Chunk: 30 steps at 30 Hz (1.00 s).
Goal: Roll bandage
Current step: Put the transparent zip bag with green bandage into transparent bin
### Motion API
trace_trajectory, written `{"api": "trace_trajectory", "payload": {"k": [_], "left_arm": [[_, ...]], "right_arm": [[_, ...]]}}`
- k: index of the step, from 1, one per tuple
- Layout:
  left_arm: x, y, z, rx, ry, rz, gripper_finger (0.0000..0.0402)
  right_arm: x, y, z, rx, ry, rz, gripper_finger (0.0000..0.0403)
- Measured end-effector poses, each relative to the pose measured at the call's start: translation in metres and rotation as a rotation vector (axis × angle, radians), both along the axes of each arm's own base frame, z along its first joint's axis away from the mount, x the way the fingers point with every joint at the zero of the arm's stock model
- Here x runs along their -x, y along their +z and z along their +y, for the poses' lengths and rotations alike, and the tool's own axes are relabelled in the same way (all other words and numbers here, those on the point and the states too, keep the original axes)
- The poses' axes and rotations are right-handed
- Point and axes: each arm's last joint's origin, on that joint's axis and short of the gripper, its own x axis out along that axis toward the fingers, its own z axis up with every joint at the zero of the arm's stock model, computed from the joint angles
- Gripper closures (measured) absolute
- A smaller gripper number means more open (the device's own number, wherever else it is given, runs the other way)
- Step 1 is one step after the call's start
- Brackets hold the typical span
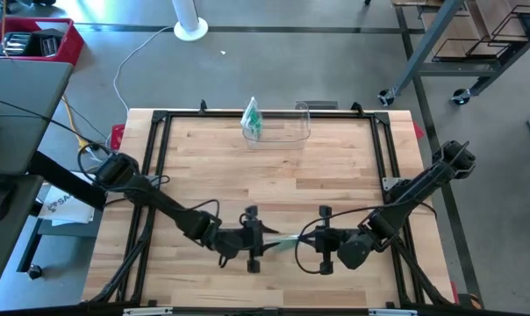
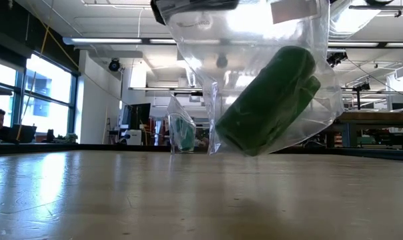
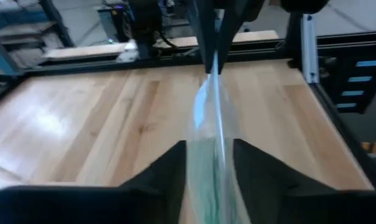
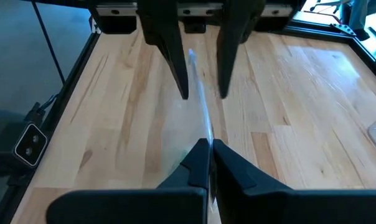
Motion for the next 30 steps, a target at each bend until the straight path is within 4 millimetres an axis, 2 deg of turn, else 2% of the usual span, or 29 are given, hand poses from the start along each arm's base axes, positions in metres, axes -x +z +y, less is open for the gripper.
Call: {"api": "trace_trajectory", "payload": {"k": [5, 7, 10, 15, 17, 22, 25, 30], "left_arm": [[-0.004, -0.001, 0.005, 0.036, -0.03, 0.012, 0.0366], [-0.005, -0.001, 0.008, 0.039, -0.022, 0.012, 0.0392], [-0.008, -0.001, 0.014, 0.086, 0.009, 0.007, 0.0392], [-0.017, 0.0, 0.036, 0.151, 0.102, 0.0, 0.0399], [-0.021, 0.005, 0.056, 0.133, 0.16, -0.01, 0.0399], [-0.03, 0.034, 0.135, 0.196, 0.311, -0.155, 0.04], [-0.031, 0.045, 0.181, 0.223, 0.39, -0.256, 0.0401], [-0.027, 0.043, 0.253, 0.245, 0.595, -0.316, 0.0401]], "right_arm": [[-0.001, 0.0, -0.001, -0.001, -0.005, -0.001, 0.0403], [-0.001, 0.0, -0.001, 0.001, -0.005, 0.001, 0.0401], [0.001, 0.0, -0.003, 0.006, -0.008, 0.013, 0.0386], [0.019, 0.009, -0.006, -0.089, -0.018, 0.07, 0.0325], [0.027, 0.013, -0.006, -0.14, -0.004, 0.095, 0.0306], [0.037, 0.014, 0.002, -0.137, -0.004, 0.085, 0.029], [0.039, 0.013, 0.005, -0.113, -0.016, 0.065, 0.0289], [0.04, 0.012, 0.007, -0.101, -0.02, 0.059, 0.0289]]}}
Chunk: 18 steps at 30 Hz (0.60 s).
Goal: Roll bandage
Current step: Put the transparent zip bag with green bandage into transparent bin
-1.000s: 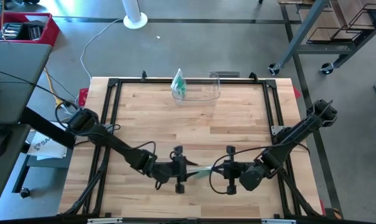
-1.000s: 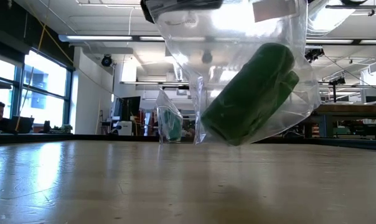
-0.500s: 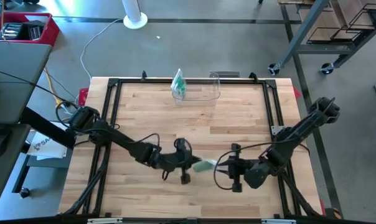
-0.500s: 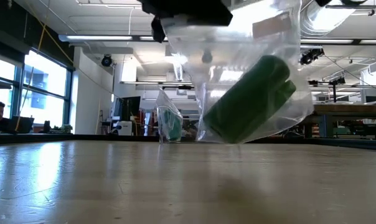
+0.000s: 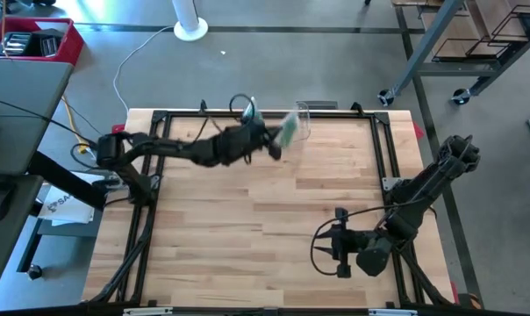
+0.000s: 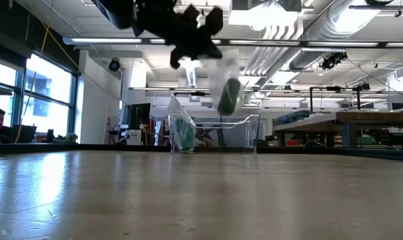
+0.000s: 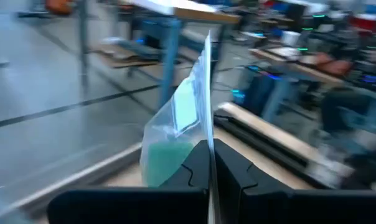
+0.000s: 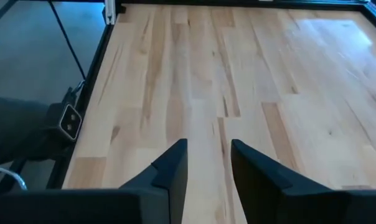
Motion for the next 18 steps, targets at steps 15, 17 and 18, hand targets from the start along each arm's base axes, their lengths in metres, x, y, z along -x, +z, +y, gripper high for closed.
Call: {"api": "trace_trajectory", "payload": {"k": [15, 17, 18], "left_arm": [[-0.008, -0.062, 0.083, 0.181, 0.218, -0.146, 0.0401], [-0.005, -0.069, 0.085, 0.188, 0.299, -0.086, 0.0401], [-0.004, -0.071, 0.085, 0.192, 0.324, -0.066, 0.0401]], "right_arm": [[0.003, -0.004, -0.002, 0.004, -0.046, 0.029, 0.0289], [0.004, -0.004, -0.001, -0.011, -0.05, 0.028, 0.0289], [0.005, -0.004, 0.0, -0.013, -0.047, 0.029, 0.0289]]}}
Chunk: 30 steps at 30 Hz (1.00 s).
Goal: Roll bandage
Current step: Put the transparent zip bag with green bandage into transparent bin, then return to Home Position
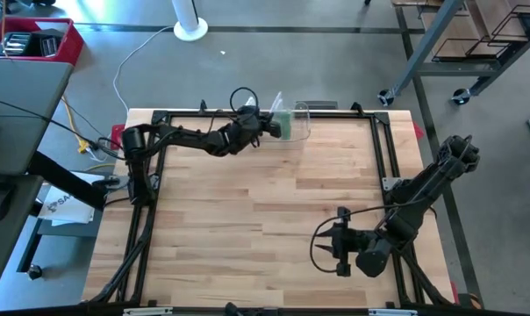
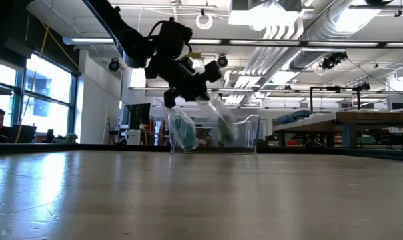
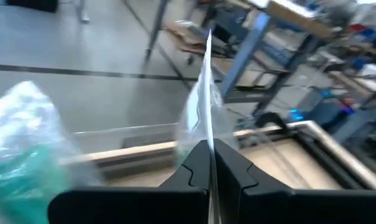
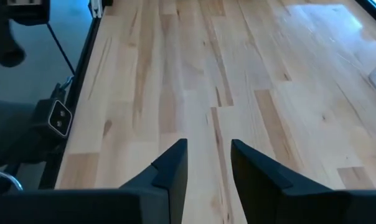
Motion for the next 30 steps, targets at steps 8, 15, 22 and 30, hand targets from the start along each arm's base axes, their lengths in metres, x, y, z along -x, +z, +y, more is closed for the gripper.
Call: {"api": "trace_trajectory", "payload": {"k": [8, 15, 22, 30], "left_arm": [[0.015, 0.017, -0.004, -0.016, 0.062, 0.15, 0.0357], [0.048, 0.06, -0.014, -0.046, 0.1, 0.291, 0.0293], [0.103, 0.106, -0.04, -0.014, -0.106, 0.473, 0.0292], [0.19, 0.151, -0.084, 0.016, -0.163, 0.52, 0.0344]], "right_arm": [[0.003, 0.0, 0.004, -0.001, 0.018, 0.0, 0.0289], [0.003, 0.0, 0.004, 0.001, 0.018, 0.002, 0.0289], [0.016, -0.006, -0.001, 0.024, 0.153, 0.187, 0.029], [0.032, -0.013, -0.071, -0.077, 0.086, 0.244, 0.0328]]}}
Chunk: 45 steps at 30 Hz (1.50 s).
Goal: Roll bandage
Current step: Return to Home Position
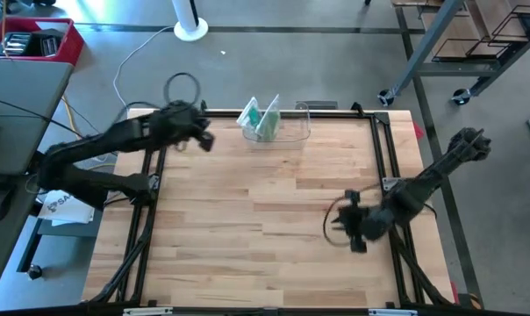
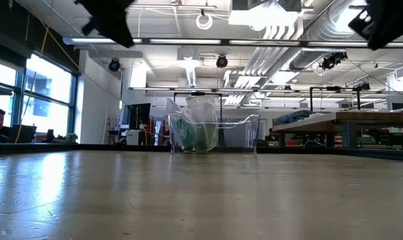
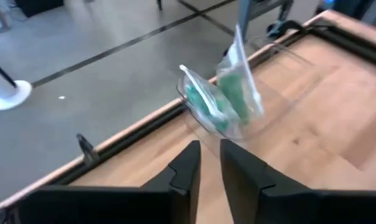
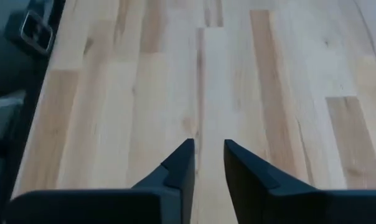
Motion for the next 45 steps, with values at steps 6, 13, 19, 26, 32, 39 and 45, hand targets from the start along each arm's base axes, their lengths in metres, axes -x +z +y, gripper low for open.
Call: {"api": "trace_trajectory", "payload": {"k": [6, 13, 19, 26, 32, 39, 45], "left_arm": [[0.049, -0.008, -0.034, 0.03, -0.103, -0.14, 0.0383], [0.075, -0.067, -0.054, 0.058, -0.211, -0.375, 0.0399], [0.086, -0.102, -0.059, -0.02, -0.305, -0.503, 0.0401], [0.094, -0.126, -0.064, -0.058, -0.424, -0.604, 0.0401], [0.09, -0.144, -0.07, -0.115, -0.576, -0.625, 0.0401], [0.083, -0.162, -0.076, -0.201, -0.675, -0.715, 0.0401], [0.081, -0.168, -0.077, -0.197, -0.671, -0.678, 0.0401]], "right_arm": [[0.01, -0.021, -0.043, -0.234, 0.018, -0.211, 0.0353], [0.02, -0.022, -0.076, -0.308, 0.142, -0.516, 0.0364], [0.04, -0.005, -0.097, -0.253, 0.164, -0.659, 0.0364], [0.074, -0.006, -0.113, -0.251, 0.067, -0.866, 0.0364], [0.087, -0.029, -0.115, -0.305, 0.032, -0.934, 0.0364], [0.081, -0.061, -0.115, -0.327, 0.02, -0.891, 0.0364], [0.076, -0.076, -0.114, -0.322, 0.055, -0.912, 0.0364]]}}
